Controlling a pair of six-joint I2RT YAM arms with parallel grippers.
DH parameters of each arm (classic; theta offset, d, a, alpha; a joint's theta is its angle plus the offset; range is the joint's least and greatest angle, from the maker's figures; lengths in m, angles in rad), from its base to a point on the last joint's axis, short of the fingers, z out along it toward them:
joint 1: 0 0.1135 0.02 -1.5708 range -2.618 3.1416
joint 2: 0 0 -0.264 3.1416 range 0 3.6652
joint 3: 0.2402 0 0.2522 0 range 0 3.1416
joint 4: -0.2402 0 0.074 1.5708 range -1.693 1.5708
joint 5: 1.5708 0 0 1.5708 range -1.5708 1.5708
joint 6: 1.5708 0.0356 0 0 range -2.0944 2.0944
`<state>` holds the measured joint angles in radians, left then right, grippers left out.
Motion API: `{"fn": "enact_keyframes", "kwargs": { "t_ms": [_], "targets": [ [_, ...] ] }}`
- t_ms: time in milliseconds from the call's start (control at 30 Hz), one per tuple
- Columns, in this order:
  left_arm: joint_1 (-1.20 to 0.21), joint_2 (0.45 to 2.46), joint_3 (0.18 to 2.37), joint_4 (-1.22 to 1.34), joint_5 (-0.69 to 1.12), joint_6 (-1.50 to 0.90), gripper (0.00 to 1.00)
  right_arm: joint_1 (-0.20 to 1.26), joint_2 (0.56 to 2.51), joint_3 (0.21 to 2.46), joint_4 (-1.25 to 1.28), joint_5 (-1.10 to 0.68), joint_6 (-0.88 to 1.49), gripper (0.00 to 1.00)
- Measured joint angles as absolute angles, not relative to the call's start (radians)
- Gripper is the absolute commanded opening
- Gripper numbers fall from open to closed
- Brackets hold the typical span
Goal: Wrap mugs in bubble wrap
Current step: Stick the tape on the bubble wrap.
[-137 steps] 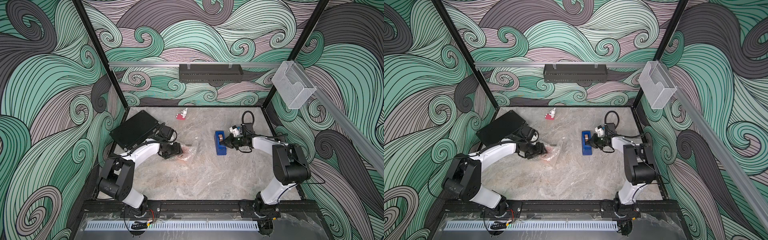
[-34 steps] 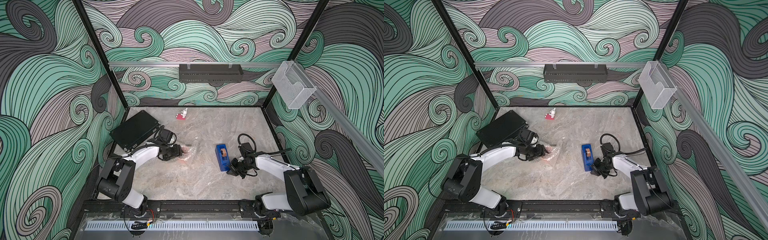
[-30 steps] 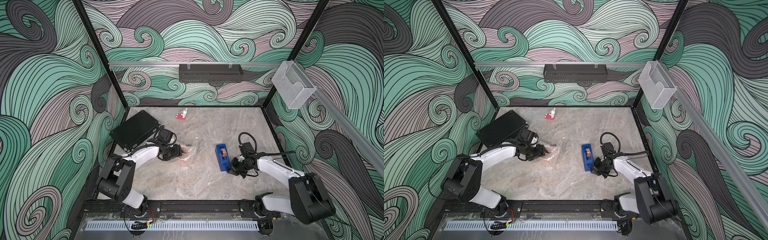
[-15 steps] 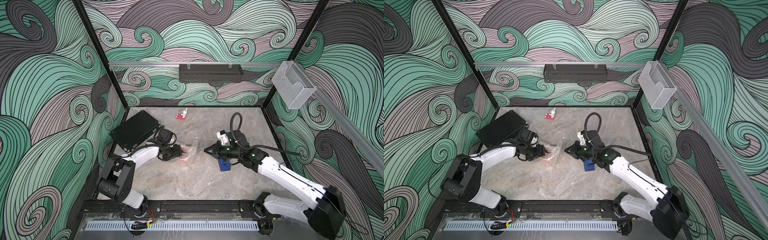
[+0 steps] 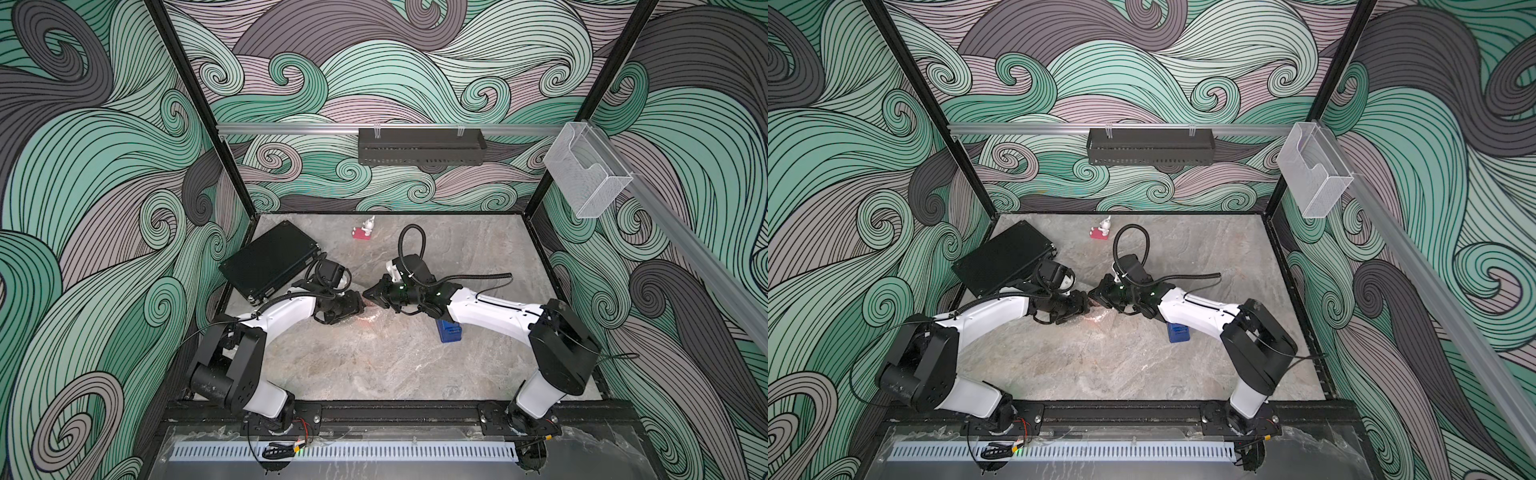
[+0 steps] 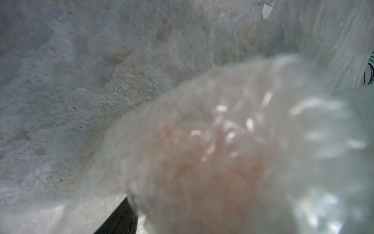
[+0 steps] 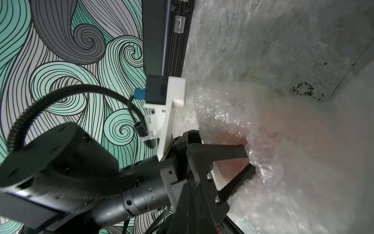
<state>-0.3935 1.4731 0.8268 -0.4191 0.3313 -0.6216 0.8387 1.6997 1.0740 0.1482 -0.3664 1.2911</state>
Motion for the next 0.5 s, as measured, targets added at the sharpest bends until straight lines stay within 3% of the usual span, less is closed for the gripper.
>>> {"fn": "enact_keyframes", "kwargs": {
  "t_ms": [500],
  "targets": [
    [-0.393, 1.453, 0.804, -0.402, 0.346, -0.63, 0.69, 0.839, 1.751, 1.044, 0.247, -0.348, 1.396, 0.0]
  ]
}}
